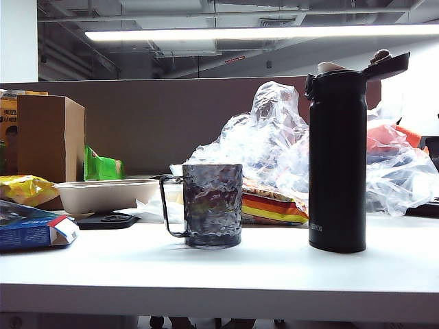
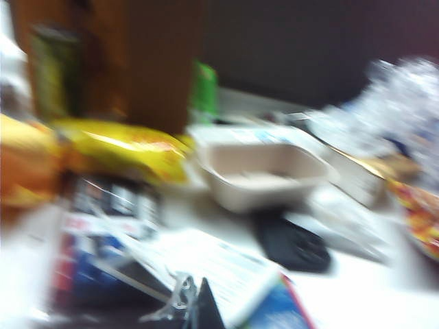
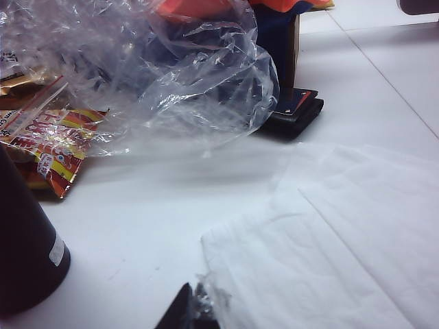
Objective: Pick up the black thermos, pour some water into the cup, then place the black thermos back on the table.
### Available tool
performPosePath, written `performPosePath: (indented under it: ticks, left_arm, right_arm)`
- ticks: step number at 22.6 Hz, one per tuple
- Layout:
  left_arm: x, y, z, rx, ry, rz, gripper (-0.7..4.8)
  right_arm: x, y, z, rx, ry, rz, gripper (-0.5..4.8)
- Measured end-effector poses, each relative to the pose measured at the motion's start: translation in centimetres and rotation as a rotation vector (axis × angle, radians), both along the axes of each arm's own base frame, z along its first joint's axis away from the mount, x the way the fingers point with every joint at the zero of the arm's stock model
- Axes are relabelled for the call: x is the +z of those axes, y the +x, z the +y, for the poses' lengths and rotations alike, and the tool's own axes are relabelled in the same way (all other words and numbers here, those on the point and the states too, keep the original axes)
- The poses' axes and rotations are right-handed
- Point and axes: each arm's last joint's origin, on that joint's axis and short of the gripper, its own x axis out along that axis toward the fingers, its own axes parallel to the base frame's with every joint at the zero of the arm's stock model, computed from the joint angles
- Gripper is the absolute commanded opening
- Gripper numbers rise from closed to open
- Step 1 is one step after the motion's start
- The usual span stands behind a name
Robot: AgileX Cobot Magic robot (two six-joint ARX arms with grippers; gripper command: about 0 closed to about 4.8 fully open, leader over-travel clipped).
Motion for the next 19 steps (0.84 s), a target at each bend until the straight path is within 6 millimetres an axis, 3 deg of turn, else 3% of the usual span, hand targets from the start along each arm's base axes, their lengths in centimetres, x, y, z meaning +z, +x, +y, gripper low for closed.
performPosePath:
  ticks: [5,19]
  left_arm:
    - [0.54,-0.04,0.33,0.115,0.051,-0.053,-0.04]
    - [0.49,0.04,-0.23,0.063,0.056,-0.048,-0.04]
  right_arm:
    - [0.00,0.00,0.00,0.000,0.000,0.000,-0.09]
    - [0.00,-0.03,0.74,0.078,0.000,0.000,-0.08]
